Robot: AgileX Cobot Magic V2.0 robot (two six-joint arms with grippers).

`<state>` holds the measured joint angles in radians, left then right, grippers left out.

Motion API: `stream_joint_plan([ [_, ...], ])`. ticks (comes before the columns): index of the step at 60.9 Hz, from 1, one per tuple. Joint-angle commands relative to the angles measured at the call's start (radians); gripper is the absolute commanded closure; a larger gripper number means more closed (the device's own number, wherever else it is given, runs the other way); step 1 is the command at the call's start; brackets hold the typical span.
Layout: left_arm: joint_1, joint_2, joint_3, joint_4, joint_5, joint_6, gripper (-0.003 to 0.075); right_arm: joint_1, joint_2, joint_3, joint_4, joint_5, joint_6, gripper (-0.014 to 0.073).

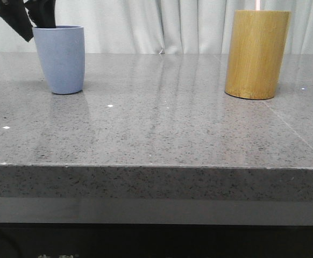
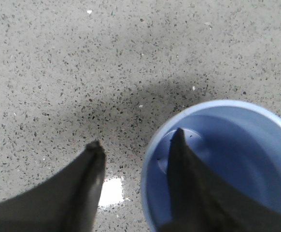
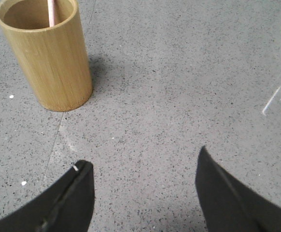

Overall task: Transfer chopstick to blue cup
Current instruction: 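Lower the left gripper onto the blue cup rim and grasp it, then lift the blue cup with the left gripper and carry it toward the bamboo holder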

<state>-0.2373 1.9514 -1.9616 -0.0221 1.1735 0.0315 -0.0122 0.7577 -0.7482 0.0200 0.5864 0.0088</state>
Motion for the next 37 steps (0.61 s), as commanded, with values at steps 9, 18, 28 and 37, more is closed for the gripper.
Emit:
stream_joint_plan([
  [9,-0.007,-0.051,-0.034,-0.015,-0.006,-0.003,0.0663,0.000,-0.001,-0.034,0.003,-0.065,-0.009,0.0120],
  [18,-0.007,-0.051,-0.046,-0.042,-0.003,-0.003,0.0739,0.000,-0.001,-0.034,0.003,-0.065,-0.009,0.0120],
  [28,-0.022,-0.051,-0.094,-0.107,0.017,-0.003,0.0739,0.000,-0.001,-0.034,0.003,-0.066,-0.009,0.0120],
  [37,-0.095,-0.051,-0.136,-0.106,0.009,-0.001,0.0739,0.000,-0.001,-0.034,0.003,-0.065,-0.009,0.0120],
])
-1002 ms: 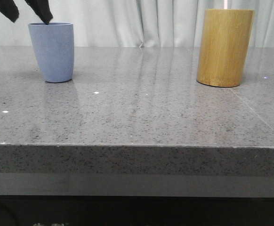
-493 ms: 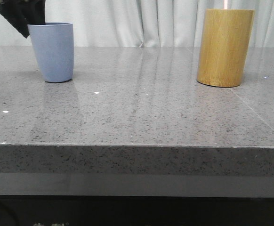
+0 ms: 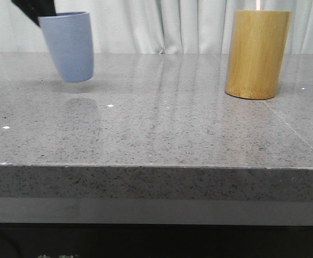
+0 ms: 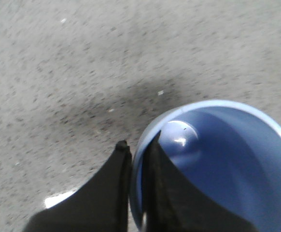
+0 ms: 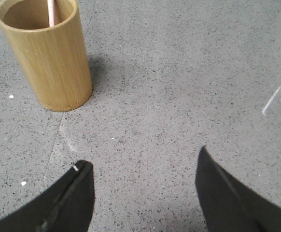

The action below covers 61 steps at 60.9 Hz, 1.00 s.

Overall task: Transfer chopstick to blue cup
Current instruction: 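Lift the blue cup with the left gripper and carry it toward the bamboo holder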

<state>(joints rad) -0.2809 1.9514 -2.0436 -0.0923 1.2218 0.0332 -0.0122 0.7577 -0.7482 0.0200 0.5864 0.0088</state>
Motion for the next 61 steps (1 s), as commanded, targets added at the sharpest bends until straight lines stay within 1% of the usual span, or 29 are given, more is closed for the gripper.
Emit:
stream_joint_plan([
  [1,-0.064,-0.051,-0.055,-0.036,-0.047,-0.002,0.0739,0.000,-0.001,-0.034,0.003,-0.065,-0.009,0.0120],
  [6,-0.118,-0.047,-0.076,-0.030,-0.088,-0.002,0.0739,0.000,-0.001,-0.034,0.003,-0.065,-0.009,0.0120],
  [11,-0.167,-0.025,-0.108,-0.020,-0.098,-0.002,0.0739,0.000,-0.001,-0.034,0.003,-0.065,-0.009,0.0120],
  [24,-0.252,0.078,-0.245,0.025,-0.034,-0.002,0.0739,0.000,-0.001,-0.034,0.003,-0.060,-0.009,0.0120],
  [34,-0.261,0.140,-0.333,0.025,0.047,-0.002,0.0739,0.000,-0.001,-0.034,0.003,-0.058,-0.009,0.0120],
  [45,-0.261,0.155,-0.334,0.062,0.047,-0.002,0.0739,0.000,-0.001,-0.034,0.003,-0.058,-0.009,0.0120],
  [61,-0.261,0.160,-0.334,0.062,0.047,-0.002,0.0738,0.000,-0.001,-0.034,0.003,-0.059,-0.009,0.0120],
])
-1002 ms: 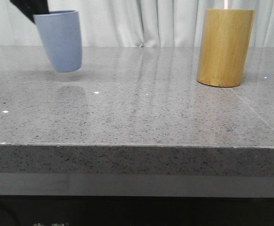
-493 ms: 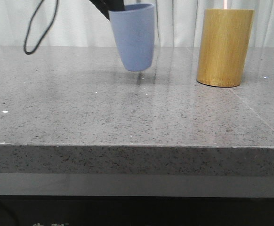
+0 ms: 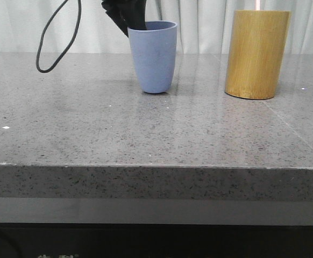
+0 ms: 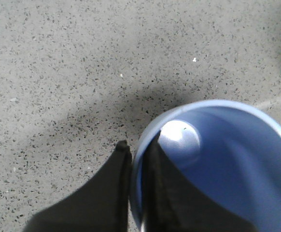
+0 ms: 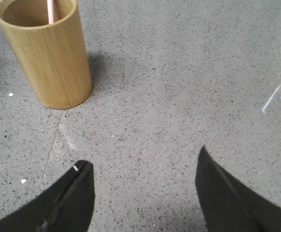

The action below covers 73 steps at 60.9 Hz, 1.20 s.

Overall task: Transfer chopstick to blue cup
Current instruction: 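Lift the blue cup with the left gripper and carry it toward the bamboo holder, then set the blue cup down beside the bamboo holder and open the left gripper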

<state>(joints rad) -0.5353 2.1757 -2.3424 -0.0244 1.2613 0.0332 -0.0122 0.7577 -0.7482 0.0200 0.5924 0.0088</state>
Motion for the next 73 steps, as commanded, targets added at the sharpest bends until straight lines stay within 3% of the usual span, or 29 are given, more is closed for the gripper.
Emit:
stream_joint_plan([
  [1,-0.007,-0.064,-0.035,-0.006,0.007,-0.002,0.0738,0.000,-0.001,-0.034,0.003,-0.065,-0.009,0.0120],
  [10,-0.007,-0.064,-0.035,-0.032,0.007,0.000,0.0703,0.000,-0.001,-0.034,0.003,-0.065,-0.009,0.0120],
  [36,-0.007,-0.064,-0.035,-0.052,0.007,0.002,0.0335,0.000,-0.001,-0.034,0.003,-0.063,-0.009,0.0120],
  [53,-0.004,-0.111,-0.035,-0.052,0.007,0.002,0.0331,0.000,-0.001,-0.034,0.003,-0.062,-0.009,0.0120],
  [73,0.032,-0.294,-0.031,-0.054,0.007,-0.007,0.0331,0.000,-0.001,-0.034,0.013,-0.055,-0.009,0.0120],
])
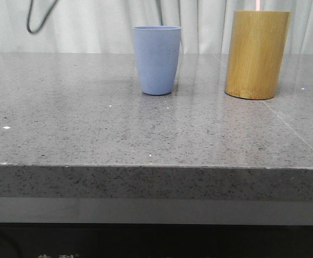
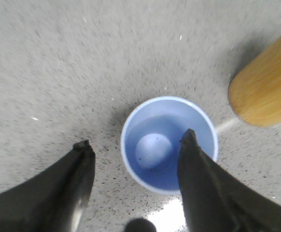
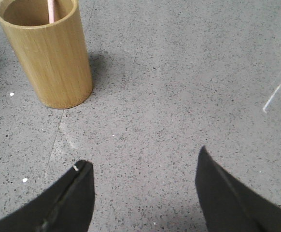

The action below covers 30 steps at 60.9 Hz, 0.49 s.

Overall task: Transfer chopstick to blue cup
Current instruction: 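Set the blue cup down beside the bamboo holder and open the left gripper, then grasp the pink chopstick in the bamboo holder with the right gripper and lift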

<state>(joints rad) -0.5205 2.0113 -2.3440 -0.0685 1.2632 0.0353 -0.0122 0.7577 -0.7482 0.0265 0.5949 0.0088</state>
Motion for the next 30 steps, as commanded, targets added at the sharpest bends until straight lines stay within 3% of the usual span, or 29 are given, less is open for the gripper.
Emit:
stream_joint_plan([
  [1,0.019,-0.142,-0.027,-0.008,0.005,-0.009,0.0331,0.000,-0.001,-0.034,0.007,-0.057,-0.009,0.0120],
  [9,0.029,-0.277,0.062,0.001,-0.018,-0.009,0.0331,0.000,-0.001,-0.035,0.007,-0.057,-0.009,0.0120],
  [15,0.029,-0.397,0.220,0.001,-0.112,-0.004,0.0331,0.000,-0.001,-0.035,0.007,-0.059,-0.009,0.0120],
  [30,0.029,-0.789,0.830,0.001,-0.489,-0.004,0.0331,0.000,-0.001,-0.035,0.017,-0.063,-0.009,0.0120],
])
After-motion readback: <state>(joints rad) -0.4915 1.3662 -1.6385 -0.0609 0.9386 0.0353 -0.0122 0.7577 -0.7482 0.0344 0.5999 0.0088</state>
